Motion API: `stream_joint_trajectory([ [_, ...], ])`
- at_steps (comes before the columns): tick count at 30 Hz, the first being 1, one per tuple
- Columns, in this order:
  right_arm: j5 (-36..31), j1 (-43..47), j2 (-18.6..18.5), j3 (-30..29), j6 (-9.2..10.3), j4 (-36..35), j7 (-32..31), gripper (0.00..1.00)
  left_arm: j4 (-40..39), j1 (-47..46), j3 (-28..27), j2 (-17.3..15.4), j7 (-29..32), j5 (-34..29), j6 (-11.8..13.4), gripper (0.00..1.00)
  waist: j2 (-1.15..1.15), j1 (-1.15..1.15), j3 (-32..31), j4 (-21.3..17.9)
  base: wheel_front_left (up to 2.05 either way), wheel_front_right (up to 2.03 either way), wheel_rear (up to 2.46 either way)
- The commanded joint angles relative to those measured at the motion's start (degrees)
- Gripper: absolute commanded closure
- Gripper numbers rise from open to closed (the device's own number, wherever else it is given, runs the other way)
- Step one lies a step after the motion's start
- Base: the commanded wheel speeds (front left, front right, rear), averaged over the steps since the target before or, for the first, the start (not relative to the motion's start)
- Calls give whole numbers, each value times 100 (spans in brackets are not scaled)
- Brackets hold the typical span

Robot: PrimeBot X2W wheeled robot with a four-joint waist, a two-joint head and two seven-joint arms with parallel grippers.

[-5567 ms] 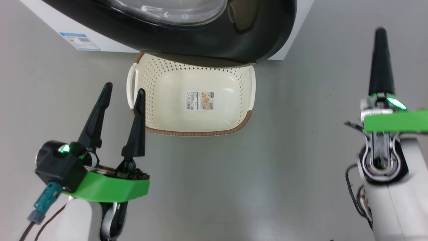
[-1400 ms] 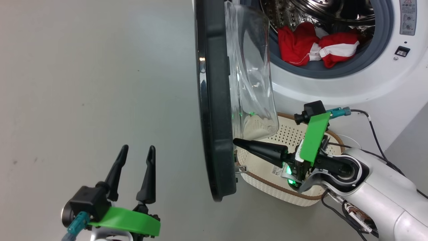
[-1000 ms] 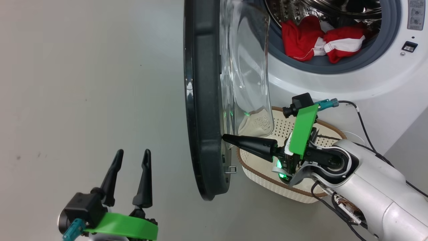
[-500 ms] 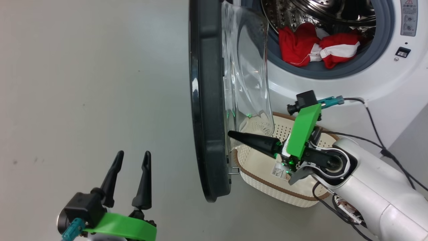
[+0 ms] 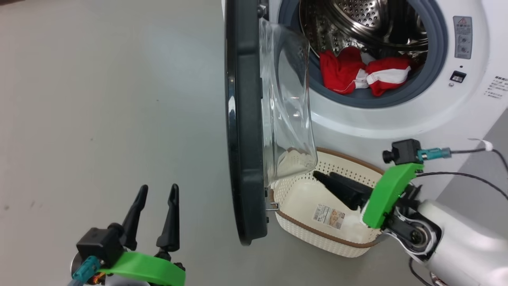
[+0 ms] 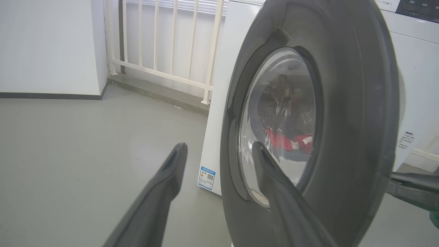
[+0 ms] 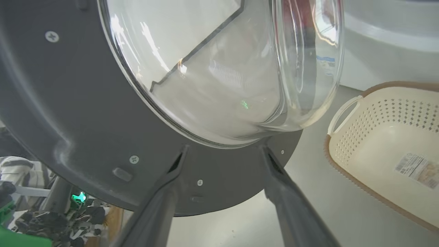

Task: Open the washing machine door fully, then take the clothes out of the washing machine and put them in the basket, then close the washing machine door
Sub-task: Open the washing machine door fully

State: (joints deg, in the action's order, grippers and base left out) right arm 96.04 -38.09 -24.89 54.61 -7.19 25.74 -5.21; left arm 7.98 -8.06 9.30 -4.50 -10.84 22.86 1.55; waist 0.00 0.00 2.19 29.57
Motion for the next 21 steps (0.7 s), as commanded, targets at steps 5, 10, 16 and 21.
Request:
stream_joint_trajectory([
  [5, -1210, 96, -91, 298, -30, 459, 1019, 0, -94, -29, -140, -190, 170, -50, 54, 0, 0, 0, -137, -173, 0, 0, 0],
  [10, -2200, 85, 204, 345, -30, 1211, 1730, 0, -147, 59, -128, -273, 208, -74, 77, 0, 0, 0, -197, -286, 0, 0, 0],
  [16, -3617, 114, 630, -342, -30, 2070, 2013, 0, -198, 184, -98, -315, 219, -76, 99, 0, 0, 0, -280, -362, 0, 0, 0],
  [21, -5489, 547, 878, -2197, -30, 1735, 2019, 0, -298, 292, -56, -334, 198, -94, 120, 0, 0, 0, -315, -408, 0, 0, 0],
])
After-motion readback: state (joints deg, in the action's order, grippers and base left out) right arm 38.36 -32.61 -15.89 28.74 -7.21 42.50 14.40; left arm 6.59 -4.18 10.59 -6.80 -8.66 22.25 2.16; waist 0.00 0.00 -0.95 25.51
